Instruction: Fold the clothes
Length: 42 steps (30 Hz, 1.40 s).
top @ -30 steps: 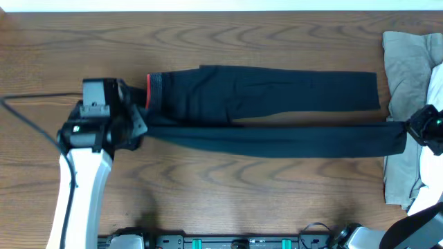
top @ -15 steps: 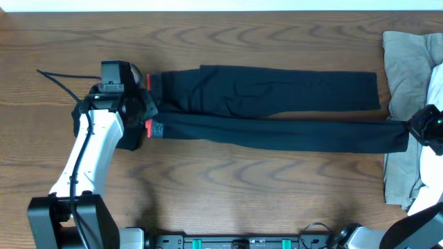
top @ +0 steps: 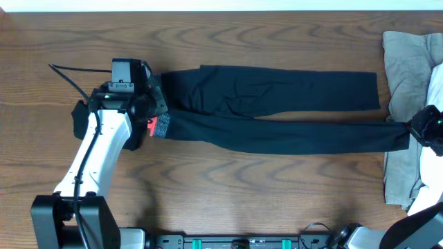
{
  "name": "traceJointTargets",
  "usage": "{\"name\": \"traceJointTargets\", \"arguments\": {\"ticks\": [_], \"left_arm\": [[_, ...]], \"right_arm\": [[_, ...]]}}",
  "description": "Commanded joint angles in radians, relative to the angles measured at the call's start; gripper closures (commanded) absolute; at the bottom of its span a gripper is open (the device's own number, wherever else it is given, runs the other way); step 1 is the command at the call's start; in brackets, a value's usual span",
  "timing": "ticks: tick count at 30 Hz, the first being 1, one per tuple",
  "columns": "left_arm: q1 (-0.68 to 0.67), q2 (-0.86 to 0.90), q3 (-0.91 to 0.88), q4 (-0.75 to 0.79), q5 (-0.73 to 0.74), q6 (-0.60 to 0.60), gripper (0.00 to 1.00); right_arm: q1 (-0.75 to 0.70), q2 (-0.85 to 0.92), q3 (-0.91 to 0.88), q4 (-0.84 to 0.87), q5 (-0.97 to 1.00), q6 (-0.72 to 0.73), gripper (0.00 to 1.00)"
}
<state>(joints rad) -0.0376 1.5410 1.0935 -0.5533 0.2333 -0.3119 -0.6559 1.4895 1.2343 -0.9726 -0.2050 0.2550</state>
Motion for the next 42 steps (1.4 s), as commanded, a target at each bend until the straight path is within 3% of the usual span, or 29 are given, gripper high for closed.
{"name": "traceJointTargets", "arguments": {"ticks": [1,3,13,27,39,42], "left_arm": [[-0.001,0.004,0.018,-0.008,0.002,0.002,0.58],[-0.001,0.008,0.018,-0.024,0.002,0.005,0.53],[-0.002,0.032,0.011,-0.079,-0.044,0.043,0.52],[-0.003,0.22,0.002,0.131,-0.009,0.053,0.53],[-0.037,0.257,0.002,0.139,0.043,0.057,0.61],[-0.052,0.26,0.002,0.126,0.043,0.058,0.7]], "right_arm": [[-0.005,-0.006,0.023,-0.004,0.014,0.011,0.99],[-0.005,-0.006,0.023,-0.008,0.014,0.01,0.99],[-0.005,-0.006,0.023,-0.007,0.014,0.011,0.99],[-0.005,-0.006,0.023,-0.007,0.014,0.019,0.99],[-0.005,-0.006,0.023,-0.003,0.014,0.021,0.99],[-0.005,-0.006,0.023,-0.004,0.014,0.021,0.99]]}}
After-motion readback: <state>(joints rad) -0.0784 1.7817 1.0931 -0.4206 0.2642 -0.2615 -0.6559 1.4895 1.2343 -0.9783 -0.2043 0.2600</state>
